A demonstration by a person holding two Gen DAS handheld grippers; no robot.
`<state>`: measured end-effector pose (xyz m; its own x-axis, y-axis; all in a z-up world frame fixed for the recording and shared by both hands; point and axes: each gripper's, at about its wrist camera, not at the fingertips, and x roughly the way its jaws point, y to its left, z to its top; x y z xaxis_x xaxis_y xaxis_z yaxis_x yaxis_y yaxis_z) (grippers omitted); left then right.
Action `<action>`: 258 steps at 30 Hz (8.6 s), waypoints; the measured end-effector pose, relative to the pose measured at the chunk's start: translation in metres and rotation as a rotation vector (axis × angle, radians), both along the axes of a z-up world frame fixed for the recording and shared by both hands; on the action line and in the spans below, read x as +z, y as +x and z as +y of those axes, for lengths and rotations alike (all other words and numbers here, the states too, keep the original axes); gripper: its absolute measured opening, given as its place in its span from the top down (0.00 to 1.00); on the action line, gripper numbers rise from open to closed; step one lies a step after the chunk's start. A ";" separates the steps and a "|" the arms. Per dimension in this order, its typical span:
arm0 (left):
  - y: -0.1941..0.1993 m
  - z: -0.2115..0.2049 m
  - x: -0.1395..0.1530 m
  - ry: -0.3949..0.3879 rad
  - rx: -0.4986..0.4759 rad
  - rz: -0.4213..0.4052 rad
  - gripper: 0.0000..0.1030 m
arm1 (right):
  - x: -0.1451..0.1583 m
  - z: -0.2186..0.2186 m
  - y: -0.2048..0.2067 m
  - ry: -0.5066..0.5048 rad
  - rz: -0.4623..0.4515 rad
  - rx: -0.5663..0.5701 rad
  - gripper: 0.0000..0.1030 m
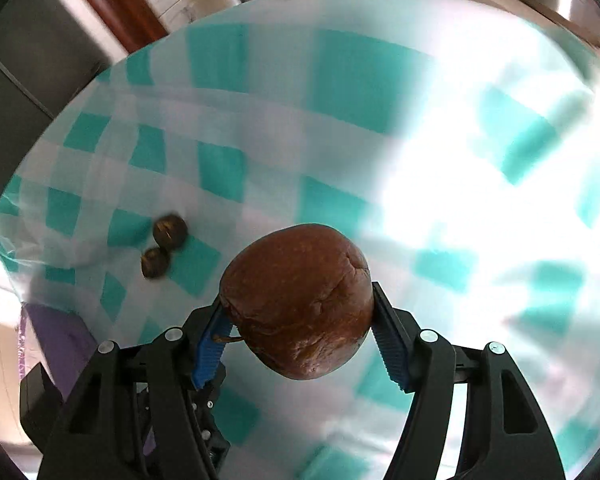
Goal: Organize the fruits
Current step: 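Carry the held persimmon and date over the white box, then open both grippers to release the persimmon and date into the box, then move both grippers back toward the two remaining dates on the cloth, then grasp a date with the left gripper while the right gripper grasps the other date, then carry both held dates over the white box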
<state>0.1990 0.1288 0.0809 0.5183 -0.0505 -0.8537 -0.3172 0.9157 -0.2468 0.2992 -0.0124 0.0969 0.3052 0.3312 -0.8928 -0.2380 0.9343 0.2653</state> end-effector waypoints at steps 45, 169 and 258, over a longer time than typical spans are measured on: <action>-0.326 0.096 0.130 0.074 -0.286 -0.253 0.64 | 0.096 0.027 -0.346 0.218 -0.170 0.004 0.38; -0.076 -0.038 0.069 0.131 -0.277 0.127 0.03 | 0.022 -0.130 -0.200 0.105 -0.136 -0.219 0.26; -0.337 -0.038 0.132 0.200 -0.399 -0.024 0.66 | 0.105 -0.071 -0.363 0.152 -0.364 0.045 0.61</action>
